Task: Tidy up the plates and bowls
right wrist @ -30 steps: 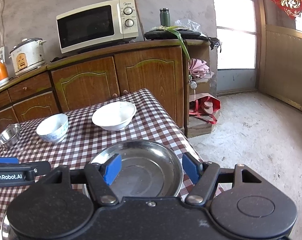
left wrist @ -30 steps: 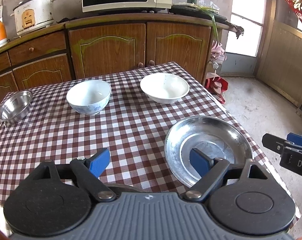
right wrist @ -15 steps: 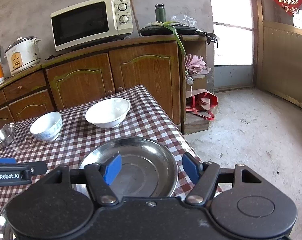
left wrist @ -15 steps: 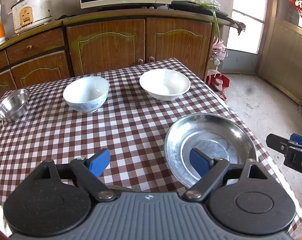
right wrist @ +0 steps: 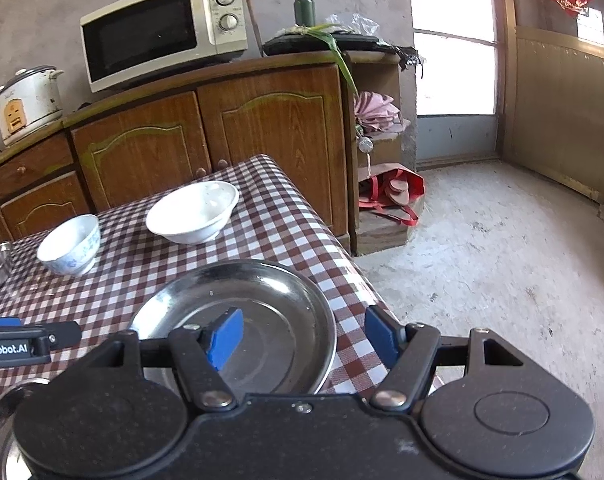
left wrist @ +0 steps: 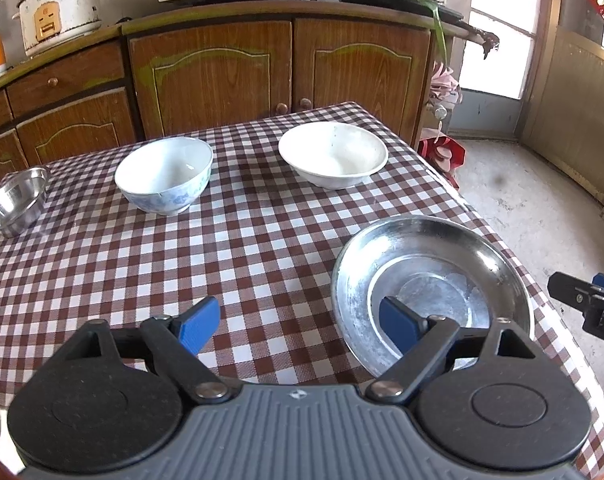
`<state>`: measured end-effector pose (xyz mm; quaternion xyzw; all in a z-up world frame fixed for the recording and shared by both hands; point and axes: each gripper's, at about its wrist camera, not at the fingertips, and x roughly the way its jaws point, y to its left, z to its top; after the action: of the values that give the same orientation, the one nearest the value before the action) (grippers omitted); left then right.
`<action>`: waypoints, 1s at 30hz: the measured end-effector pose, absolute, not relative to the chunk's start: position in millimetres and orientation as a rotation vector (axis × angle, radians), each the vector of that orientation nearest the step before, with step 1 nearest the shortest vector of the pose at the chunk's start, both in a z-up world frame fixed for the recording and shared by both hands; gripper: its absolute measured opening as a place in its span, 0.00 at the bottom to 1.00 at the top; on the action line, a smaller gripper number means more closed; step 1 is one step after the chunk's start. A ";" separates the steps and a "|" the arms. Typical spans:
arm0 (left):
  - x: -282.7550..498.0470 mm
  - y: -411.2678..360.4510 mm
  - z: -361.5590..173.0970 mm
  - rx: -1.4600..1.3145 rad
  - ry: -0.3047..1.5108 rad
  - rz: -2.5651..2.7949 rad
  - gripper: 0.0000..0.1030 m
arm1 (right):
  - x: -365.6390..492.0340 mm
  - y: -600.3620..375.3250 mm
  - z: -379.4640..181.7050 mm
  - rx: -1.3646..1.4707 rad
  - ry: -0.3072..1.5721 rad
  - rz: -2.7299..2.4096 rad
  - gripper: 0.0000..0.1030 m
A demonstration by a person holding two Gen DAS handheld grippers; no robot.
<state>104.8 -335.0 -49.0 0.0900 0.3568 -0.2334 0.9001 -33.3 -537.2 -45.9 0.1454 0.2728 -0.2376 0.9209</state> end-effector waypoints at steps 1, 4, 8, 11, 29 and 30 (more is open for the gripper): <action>107.0 -336.2 -50.8 0.184 0.744 -0.485 0.87 | -32.0 -539.3 -48.5 0.303 0.564 -0.492 0.78; 111.9 -341.1 -55.9 0.185 0.752 -0.486 0.87 | -27.6 -543.9 -54.3 0.304 0.575 -0.496 0.78; 119.3 -347.0 -63.4 0.193 0.762 -0.488 0.87 | -21.1 -549.8 -62.9 0.307 0.592 -0.500 0.78; 124.4 -351.3 -67.8 0.196 0.768 -0.493 0.87 | -16.3 -554.8 -69.4 0.309 0.604 -0.501 0.78; 149.8 -377.8 -92.4 0.215 0.801 -0.537 0.85 | 7.4 -577.7 -104.2 0.365 0.674 -0.484 0.78; 151.4 -379.0 -93.7 0.215 0.805 -0.541 0.84 | 8.5 -577.8 -105.5 0.369 0.674 -0.483 0.78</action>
<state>151.4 -379.0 -93.7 0.1031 0.3861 -0.2596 0.8791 8.5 -577.8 -105.5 0.1780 0.3257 -0.2331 0.8988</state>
